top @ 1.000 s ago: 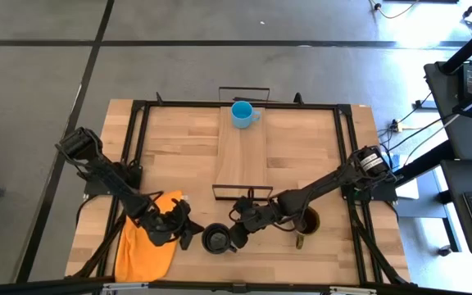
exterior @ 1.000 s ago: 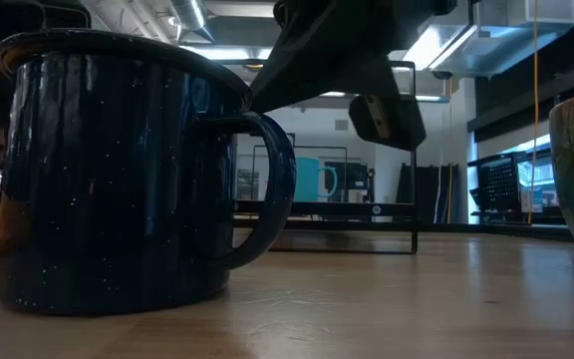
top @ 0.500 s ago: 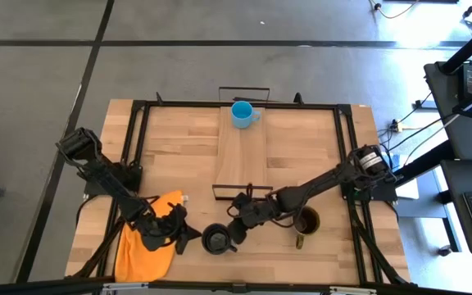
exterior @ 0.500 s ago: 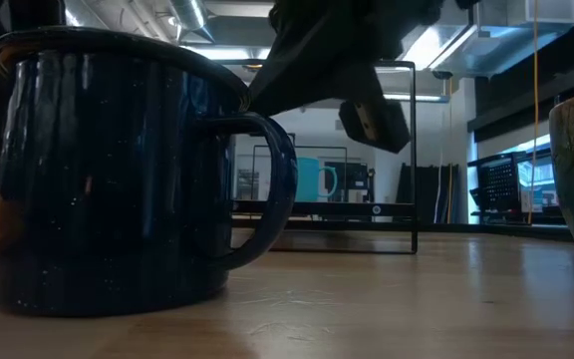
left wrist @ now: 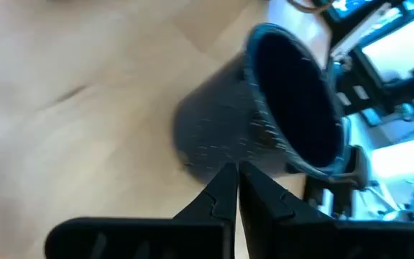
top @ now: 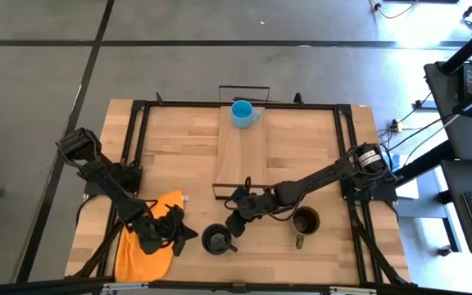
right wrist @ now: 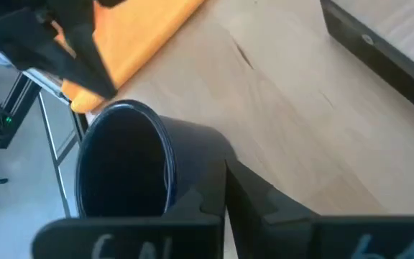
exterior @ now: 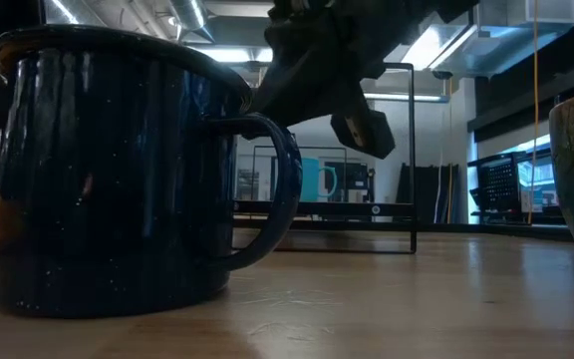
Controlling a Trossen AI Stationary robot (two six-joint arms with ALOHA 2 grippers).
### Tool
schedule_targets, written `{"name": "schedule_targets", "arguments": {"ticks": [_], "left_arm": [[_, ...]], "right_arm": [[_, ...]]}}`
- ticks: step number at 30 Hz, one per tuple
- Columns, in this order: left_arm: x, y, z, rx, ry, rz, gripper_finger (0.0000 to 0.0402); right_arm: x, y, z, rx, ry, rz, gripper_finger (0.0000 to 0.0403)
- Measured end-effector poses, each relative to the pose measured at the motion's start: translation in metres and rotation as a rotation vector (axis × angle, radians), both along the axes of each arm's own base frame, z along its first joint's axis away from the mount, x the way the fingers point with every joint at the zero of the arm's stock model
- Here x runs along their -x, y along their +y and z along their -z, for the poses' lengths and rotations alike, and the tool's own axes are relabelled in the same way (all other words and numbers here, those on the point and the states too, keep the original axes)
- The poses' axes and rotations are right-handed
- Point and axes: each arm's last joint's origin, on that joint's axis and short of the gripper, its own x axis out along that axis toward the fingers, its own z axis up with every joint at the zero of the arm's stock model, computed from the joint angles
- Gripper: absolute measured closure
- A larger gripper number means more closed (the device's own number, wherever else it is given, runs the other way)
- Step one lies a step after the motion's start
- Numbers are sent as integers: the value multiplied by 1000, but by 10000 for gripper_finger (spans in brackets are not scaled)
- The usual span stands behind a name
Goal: Stack small to large cups/mugs on shelf
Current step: Put the dark blue mug on the shelf
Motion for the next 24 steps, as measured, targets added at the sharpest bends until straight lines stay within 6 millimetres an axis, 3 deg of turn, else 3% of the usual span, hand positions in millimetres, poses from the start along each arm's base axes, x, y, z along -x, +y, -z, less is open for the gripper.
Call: {"name": "schedule_targets", "arguments": {"ticks": [13,24], "left_arm": [[-11,13,2,-12,17,-69,393],[-15,15,-1,13,-6,-86,393]], "right_arm": [[16,39,1,-88,37,-31,391],[13,43,-4,-99,-30,9,391]]}}
